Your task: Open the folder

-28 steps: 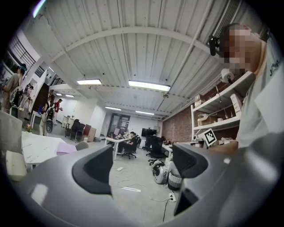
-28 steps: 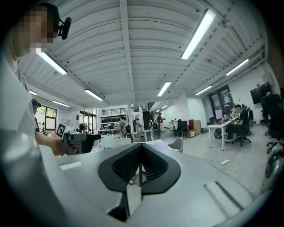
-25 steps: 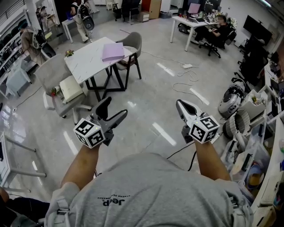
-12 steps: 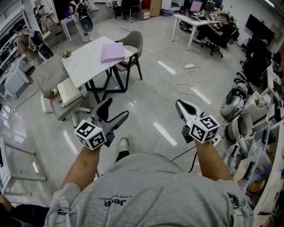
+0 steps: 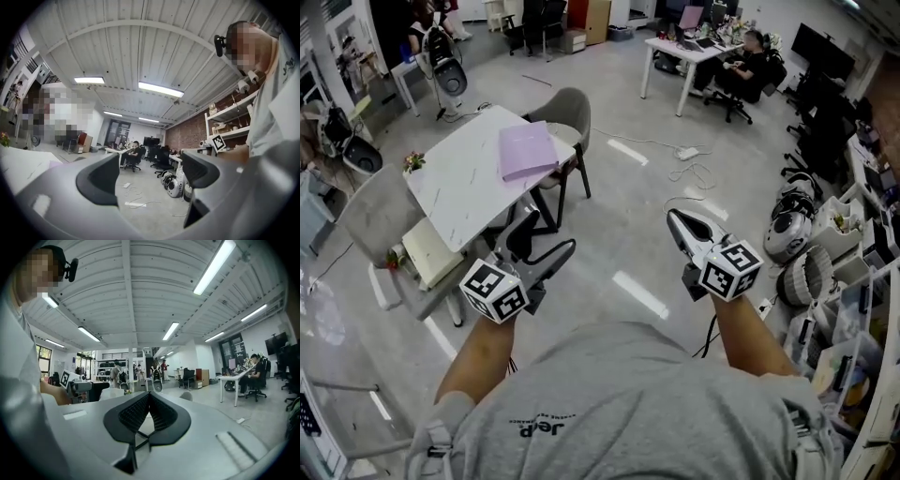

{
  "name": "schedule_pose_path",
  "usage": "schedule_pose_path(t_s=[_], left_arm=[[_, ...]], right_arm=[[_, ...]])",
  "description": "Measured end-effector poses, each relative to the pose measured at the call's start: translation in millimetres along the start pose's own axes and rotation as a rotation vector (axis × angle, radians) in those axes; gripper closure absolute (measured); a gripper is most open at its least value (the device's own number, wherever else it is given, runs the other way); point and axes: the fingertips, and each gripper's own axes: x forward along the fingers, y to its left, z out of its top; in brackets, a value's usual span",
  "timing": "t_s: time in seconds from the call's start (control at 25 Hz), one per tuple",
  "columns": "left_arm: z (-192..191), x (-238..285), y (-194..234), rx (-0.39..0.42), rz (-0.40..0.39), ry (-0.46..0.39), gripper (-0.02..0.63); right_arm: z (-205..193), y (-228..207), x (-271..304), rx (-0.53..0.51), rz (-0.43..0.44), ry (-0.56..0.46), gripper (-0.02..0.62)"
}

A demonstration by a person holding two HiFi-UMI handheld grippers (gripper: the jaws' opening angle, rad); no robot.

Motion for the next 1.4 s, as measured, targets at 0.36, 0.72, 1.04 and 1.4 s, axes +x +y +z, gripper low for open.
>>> schedule_pose_path(t_s=[0.36, 0.72, 1.04, 1.4], left_arm=[[14.5, 51.4, 138.7, 0.007, -0.065, 0.044, 0.156], [4.5, 115.2, 203.1, 0.003, -0.039, 0.074, 0.156], [-16.6, 225.1, 250.9, 0.027, 0.062, 0.08, 0.156], [-35.2, 344.2, 296.1, -0.024, 0.182, 0.095, 0.156]], right_arm=[[14.9, -42.5, 131.8, 0.008, -0.051, -0.004, 0.591], [-4.5, -115.5, 193.0, 0.063, -0.036, 0.017, 0.592], [-1.2, -241.5, 269.3, 0.063, 0.091, 0.003, 0.591], [13.3, -350.2, 374.3, 0.051, 0.286, 0.031, 0.591]])
